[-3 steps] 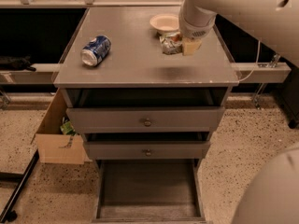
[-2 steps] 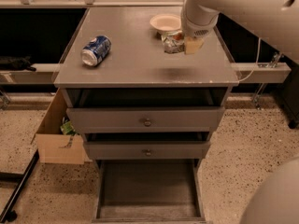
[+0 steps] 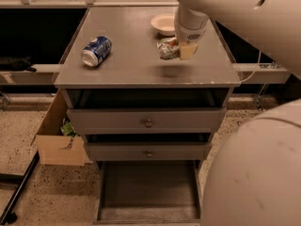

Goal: Pick 7up can from bottom drawer and place on counter

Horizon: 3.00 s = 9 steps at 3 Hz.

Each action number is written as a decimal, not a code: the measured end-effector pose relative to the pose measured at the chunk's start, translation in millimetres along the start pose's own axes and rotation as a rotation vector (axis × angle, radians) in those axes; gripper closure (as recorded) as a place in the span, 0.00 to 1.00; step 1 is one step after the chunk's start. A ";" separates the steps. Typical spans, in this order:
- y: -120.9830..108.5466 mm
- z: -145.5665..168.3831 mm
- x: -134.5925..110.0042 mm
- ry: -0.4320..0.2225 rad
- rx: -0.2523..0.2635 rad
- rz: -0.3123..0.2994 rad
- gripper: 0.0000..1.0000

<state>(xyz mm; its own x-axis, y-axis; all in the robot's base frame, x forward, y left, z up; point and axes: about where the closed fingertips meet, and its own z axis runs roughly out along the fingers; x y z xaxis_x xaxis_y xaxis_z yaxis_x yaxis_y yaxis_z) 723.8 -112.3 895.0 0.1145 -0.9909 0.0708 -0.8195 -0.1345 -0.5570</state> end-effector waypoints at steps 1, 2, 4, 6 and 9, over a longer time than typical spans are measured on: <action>0.0 0.0 0.0 0.000 0.000 0.000 1.00; -0.1 8.9 -3.0 -0.001 -0.019 -0.003 1.00; 0.6 26.1 -8.2 -0.001 -0.054 -0.015 1.00; 0.6 26.1 -8.2 -0.001 -0.054 -0.015 0.59; 0.7 26.1 -8.2 -0.001 -0.054 -0.016 0.00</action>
Offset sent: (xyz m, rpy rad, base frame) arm 0.0125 0.0070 -0.0183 -0.0092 0.0456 0.0038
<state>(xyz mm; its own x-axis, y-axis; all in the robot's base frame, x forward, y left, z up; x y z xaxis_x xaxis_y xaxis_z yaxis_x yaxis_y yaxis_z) 736.9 -104.1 872.4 0.1278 -0.9887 0.0786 -0.8469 -0.1500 -0.5101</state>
